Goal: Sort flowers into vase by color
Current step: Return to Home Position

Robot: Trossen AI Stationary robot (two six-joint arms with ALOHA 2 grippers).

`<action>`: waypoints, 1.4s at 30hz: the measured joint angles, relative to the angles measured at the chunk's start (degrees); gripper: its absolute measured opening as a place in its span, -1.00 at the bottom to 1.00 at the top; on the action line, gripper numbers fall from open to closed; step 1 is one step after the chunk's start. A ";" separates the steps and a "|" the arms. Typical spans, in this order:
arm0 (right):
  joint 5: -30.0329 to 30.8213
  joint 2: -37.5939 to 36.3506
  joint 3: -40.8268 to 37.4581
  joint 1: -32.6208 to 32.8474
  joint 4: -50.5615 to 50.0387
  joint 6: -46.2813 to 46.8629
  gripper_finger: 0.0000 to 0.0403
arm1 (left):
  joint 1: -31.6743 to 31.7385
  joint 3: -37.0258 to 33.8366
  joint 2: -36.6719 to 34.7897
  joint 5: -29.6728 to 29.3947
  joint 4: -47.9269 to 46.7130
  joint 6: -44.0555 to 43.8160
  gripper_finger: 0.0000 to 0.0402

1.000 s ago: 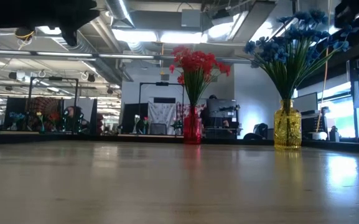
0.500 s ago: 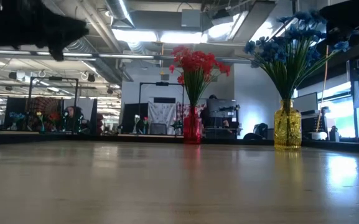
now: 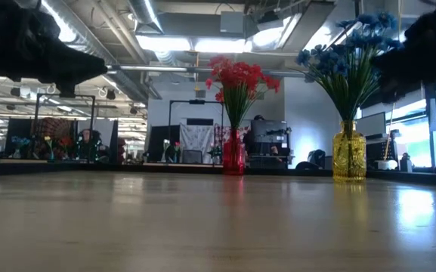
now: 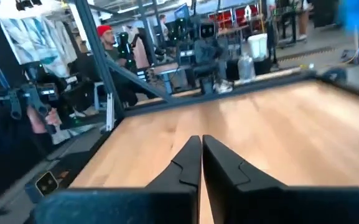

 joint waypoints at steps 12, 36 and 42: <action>1.11 4.49 -1.97 0.00 1.16 1.76 -0.92 | -0.01 0.02 1.06 0.45 0.02 -0.01 -0.48; 1.08 4.42 -2.04 0.00 0.99 1.76 -0.92 | -0.01 0.02 1.04 0.46 0.00 -0.01 -0.48; 1.11 3.50 -2.06 0.02 1.08 1.76 -0.92 | -0.01 0.02 1.04 0.45 -0.02 -0.01 -0.48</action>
